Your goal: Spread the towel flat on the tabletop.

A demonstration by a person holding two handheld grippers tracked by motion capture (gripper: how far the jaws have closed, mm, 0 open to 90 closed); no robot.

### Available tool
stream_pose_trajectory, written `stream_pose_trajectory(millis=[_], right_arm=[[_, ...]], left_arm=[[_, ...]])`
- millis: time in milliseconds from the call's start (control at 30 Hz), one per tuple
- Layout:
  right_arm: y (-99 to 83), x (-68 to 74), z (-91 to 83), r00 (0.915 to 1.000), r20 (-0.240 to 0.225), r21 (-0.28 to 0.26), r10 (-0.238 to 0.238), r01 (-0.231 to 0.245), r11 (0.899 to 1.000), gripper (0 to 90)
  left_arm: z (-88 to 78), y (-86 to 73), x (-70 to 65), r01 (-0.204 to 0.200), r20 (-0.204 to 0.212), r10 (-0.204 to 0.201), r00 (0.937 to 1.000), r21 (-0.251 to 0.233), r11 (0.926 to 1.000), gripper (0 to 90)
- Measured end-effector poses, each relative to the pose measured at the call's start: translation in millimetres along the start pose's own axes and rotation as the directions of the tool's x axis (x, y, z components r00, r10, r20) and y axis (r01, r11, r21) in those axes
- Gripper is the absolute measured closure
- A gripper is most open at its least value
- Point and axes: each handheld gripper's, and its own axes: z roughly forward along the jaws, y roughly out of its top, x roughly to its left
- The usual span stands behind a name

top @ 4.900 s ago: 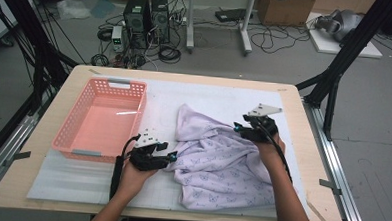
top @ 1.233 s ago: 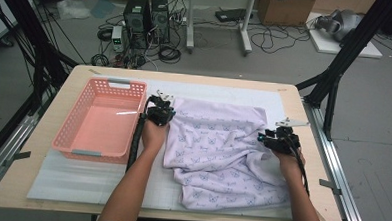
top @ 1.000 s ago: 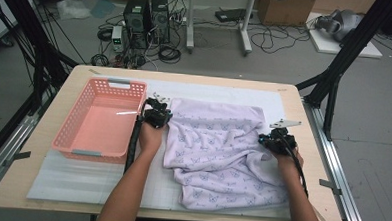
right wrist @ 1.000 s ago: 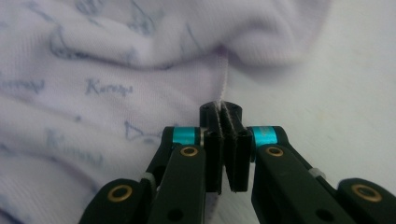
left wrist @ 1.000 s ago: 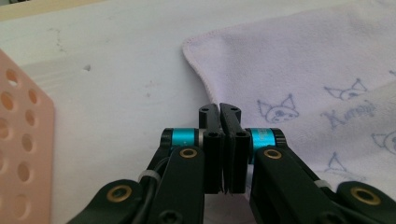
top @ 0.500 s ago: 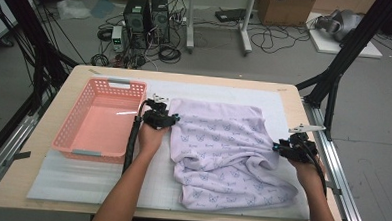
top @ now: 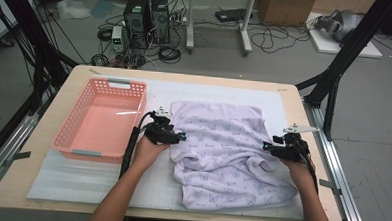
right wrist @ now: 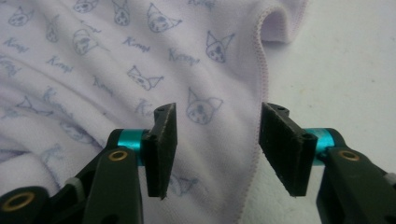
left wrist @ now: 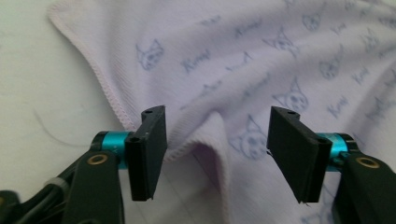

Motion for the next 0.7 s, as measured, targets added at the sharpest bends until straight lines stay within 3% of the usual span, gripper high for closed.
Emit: stream_pose_trajectory(millis=[100,133,200,233,300,333,367,400,433,500,567,600,700], right_arm=[[-5.6,0.9,6.5,0.9996,-0.027,0.025,0.003,-0.002,1.0,46.4],[-7.0,2.1,9.3,0.999,-0.043,0.036,0.006,-0.004,0.999,45.3],[-7.4,5.4,12.6,0.999,-0.045,0.033,-0.002,0.003,0.999,41.6],[-6.9,6.9,13.8,0.9988,-0.049,0.031,-0.007,0.008,0.999,40.3],[-6.1,11.8,16.3,0.9986,-0.039,0.032,-0.035,0.036,0.999,39.6],[-5.5,14.4,17.3,0.998,-0.032,0.034,-0.055,0.056,0.998,40.4],[-4.7,16.3,18.1,0.9972,-0.027,0.035,-0.07,0.071,0.997,44.0],[-3.8,17.7,18.4,0.9966,-0.037,0.034,-0.074,0.075,0.997,52.2],[-2.6,18.8,18.6,0.995,-0.053,0.035,-0.084,0.086,0.996,61.3],[0.3,21.4,20.0,0.9902,-0.079,0.038,-0.115,0.118,0.992,79.9],[2.8,24.9,22.8,0.9864,-0.07,0.032,-0.149,0.151,0.988,82.7],[3.7,26.6,24.8,0.9832,-0.068,0.015,-0.17,0.171,0.985,83.3],[8.6,31.7,32.5,0.976,-0.049,-0.005,-0.212,0.212,0.977,83.3]], left_arm=[[4.8,-7.3,-3.2,-0.016,0.007,0.016,0.9999,0.024,0.9996,36.9],[5.9,-8.7,-5.5,-0.024,-0.002,0.024,0.9997,0.011,0.9996,35.9],[8.2,-8.7,-10.3,-0.06,-0.013,0.06,0.9981,0.012,0.9982,35.2],[9.7,-9.1,-14.2,-0.094,-0.03,0.094,0.9951,0.016,0.9955,36.9],[11.2,-10.1,-21.1,-0.175,-0.067,0.176,0.982,0.023,0.9843,44.6],[11.0,-9.5,-21.4,-0.166,-0.059,0.167,0.9842,0.014,0.986,54.5],[10.3,-8.8,-20.5,-0.166,-0.08,0.167,0.9827,0.015,0.9859,69.5],[10.8,-8.0,-17.2,-0.149,-0.07,0.15,0.9862,0.014,0.9887,79.6],[11.6,-6.2,-13.9,-0.12,-0.067,0.12,0.9905,0.007,0.9928,81.2],[12.2,-3.2,-8.3,-0.119,-0.126,0.118,0.9851,-0.006,0.9928,83.1],[14.0,2.1,0.7,-0.077,-0.172,0.072,0.9825,-0.024,0.9967,84.4],[14.2,5.8,5.5,-0.073,-0.214,0.064,0.9748,-0.033,0.9968,85.1],[15.2,18.7,23.2,-0.013,-0.256,-0.009,0.9665,-0.083,0.9965,85.2]])
